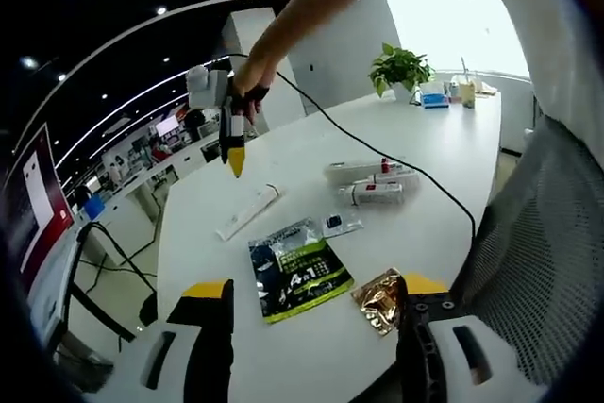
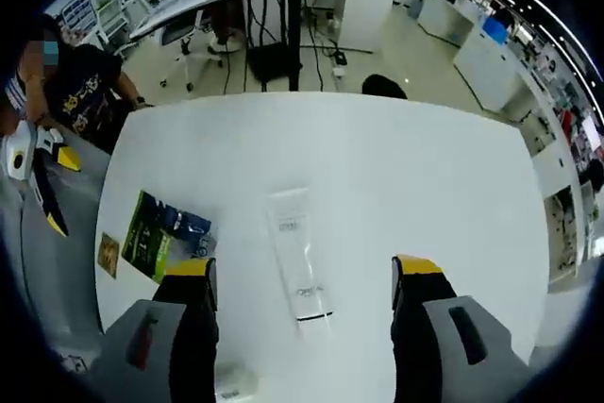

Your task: Arrange the skincare products in the storage area until every visible bottle or jar stands upright without overlapping.

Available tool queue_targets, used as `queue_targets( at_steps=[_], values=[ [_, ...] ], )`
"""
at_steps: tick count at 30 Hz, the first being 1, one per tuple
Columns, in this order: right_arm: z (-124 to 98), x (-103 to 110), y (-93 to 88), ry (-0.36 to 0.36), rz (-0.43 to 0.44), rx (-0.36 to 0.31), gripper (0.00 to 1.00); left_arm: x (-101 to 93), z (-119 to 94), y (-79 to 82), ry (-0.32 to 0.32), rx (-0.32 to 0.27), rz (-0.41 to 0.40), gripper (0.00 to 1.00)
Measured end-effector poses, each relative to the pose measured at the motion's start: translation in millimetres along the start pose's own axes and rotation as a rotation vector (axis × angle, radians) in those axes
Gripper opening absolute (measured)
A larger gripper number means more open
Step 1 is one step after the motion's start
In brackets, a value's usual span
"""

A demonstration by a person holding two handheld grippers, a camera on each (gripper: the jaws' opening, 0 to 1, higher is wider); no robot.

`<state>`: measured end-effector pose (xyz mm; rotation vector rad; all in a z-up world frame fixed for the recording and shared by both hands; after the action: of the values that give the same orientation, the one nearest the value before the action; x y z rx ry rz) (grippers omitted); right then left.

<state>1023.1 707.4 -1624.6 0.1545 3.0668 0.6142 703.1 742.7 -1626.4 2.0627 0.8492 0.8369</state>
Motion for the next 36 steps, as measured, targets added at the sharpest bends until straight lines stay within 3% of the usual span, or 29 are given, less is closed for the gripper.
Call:
queue_targets(
  at_steps=[7,11,14,19,24,31,36],
  values=[
    [37.4,-7.8,-21.4,0.035,-0.025,0.077,0.62,-2.1,0.7,-2.8,-0.013,0.012,-0.011,0.68],
    [52.7,-1.1,-31.0,0.049,-0.024,0.104,0.57,-1.4,0.1,-3.2,-0.019,0.015,-0.039,0.64],
    [60.3,5.1,-37.7,0.053,-0.049,0.132,0.53,-2.7,0.2,-5.0,-0.026,0.024,-0.038,0.63],
    [71.1,-4.6,-42.8,0.052,-0.062,0.155,0.45,-2.9,0.3,-7.7,-0.027,0.031,-0.043,0.61],
    [78.5,-9.6,-46.4,0.051,-0.055,0.174,0.44,-2.7,0.0,-8.7,-0.027,0.035,-0.040,0.60],
    [79.4,-10.0,-44.8,0.034,-0.045,0.155,0.39,-3.3,-0.3,-8.7,-0.031,0.037,-0.046,0.58],
    [79.0,-6.0,-45.5,0.016,-0.013,0.119,0.29,-3.0,-0.2,-9.4,-0.030,0.042,-0.048,0.58]
  ],
)
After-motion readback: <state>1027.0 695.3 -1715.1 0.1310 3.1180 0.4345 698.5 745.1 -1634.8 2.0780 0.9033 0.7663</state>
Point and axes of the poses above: the point that each gripper's makers call its tool centre point, and the gripper's own axes: z roughly forward along the fingers, x roughly to its left, y roughly out of its top, the point moved 2 cm from there along -z, roughly backward along the fingers, and after that the axes turned 5 degrees about z, right-handed, at the moved point
